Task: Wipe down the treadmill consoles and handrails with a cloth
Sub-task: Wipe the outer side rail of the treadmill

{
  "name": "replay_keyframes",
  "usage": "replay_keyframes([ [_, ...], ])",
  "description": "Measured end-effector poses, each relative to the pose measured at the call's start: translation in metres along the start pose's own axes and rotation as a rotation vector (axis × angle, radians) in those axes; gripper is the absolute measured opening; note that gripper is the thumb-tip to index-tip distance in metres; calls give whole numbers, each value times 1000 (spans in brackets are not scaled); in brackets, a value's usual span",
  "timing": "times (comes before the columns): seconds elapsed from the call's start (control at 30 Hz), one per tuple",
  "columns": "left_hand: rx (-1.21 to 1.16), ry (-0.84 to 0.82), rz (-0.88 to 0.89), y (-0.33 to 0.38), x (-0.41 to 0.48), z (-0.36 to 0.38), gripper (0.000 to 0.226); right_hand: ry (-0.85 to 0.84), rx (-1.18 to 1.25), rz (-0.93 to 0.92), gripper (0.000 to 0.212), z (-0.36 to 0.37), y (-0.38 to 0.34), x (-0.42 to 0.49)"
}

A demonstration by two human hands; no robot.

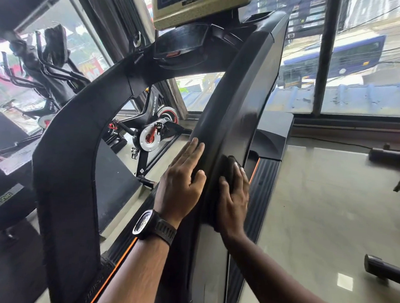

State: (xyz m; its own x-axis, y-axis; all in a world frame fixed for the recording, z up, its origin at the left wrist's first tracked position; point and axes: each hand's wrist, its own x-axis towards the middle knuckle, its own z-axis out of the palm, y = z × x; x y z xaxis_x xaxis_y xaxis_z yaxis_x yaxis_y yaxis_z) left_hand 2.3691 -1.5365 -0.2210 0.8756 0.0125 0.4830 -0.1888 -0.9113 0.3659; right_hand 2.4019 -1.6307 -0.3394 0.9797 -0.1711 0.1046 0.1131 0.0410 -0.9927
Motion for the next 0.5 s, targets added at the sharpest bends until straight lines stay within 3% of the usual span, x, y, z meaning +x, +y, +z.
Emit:
replay_keyframes([
  [0.1,11,7,5,-2,0,1,61,38,2,-86,57,-1,0,30],
  [0.27,7,6,-11,0,1,1,62,2,-60,242,60,1,15,15],
  [0.43,18,13,-6,-1,1,1,61,9,-47,-77,57,-1,10,7],
  [0.5,16,14,-4,0,1,1,61,33,-41,67,60,-4,24,18],
])
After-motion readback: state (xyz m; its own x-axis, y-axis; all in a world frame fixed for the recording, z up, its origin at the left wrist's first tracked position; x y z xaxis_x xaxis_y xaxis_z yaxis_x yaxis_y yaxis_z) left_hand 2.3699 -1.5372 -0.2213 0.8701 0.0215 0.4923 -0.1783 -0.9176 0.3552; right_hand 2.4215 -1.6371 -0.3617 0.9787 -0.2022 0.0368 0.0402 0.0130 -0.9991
